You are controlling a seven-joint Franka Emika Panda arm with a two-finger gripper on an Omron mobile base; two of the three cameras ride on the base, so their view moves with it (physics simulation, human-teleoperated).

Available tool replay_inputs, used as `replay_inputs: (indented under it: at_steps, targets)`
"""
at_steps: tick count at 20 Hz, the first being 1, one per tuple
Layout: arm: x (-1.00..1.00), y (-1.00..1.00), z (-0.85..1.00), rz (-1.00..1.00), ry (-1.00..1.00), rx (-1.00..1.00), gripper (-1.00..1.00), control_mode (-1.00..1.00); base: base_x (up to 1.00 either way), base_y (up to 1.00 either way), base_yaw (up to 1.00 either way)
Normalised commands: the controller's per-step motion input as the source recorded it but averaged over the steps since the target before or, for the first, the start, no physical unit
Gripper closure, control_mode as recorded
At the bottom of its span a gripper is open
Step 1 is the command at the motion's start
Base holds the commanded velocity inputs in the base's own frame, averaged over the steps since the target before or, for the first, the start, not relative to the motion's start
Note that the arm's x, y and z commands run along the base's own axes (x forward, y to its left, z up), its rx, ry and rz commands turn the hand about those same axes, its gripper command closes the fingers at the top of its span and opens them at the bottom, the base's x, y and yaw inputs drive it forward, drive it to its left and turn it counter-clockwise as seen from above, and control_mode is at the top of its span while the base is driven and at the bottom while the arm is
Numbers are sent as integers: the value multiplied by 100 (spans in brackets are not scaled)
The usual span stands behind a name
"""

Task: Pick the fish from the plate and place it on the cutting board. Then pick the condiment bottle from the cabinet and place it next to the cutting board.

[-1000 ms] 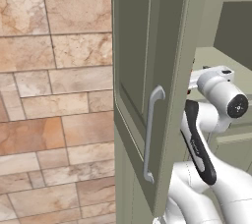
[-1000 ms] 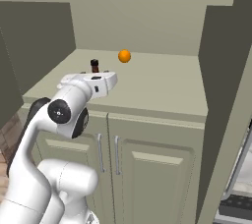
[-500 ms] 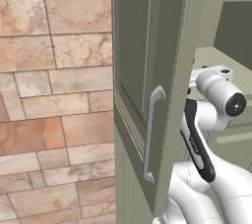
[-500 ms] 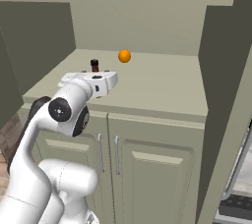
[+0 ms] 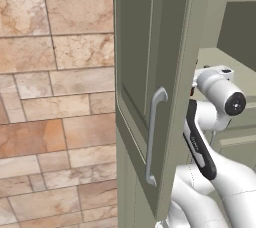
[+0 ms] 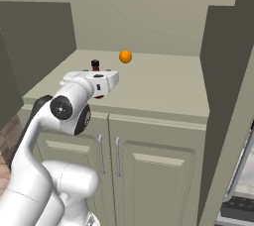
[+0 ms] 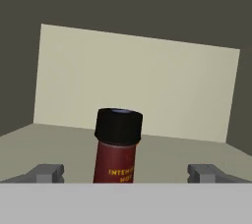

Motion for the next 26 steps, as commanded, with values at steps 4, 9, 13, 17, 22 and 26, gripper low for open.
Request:
replay_inputs:
  at_steps: [4, 9, 13, 17, 22, 26]
  targets:
    - [2, 2, -1, -1, 0, 0, -100, -100, 0, 0, 0]
    - [2, 2, -3, -1, 0, 0, -100, -100, 0, 0, 0]
    - [4, 3, -5, -1, 0, 0, -100, -100, 0, 0, 0]
    - [5, 4, -5, -1, 0, 0, -100, -100, 0, 0, 0]
    - [6, 2, -2, -1, 0, 0, -100, -100, 0, 0, 0]
    - [8, 0, -2, -1, 0, 0, -100, -100, 0, 0, 0]
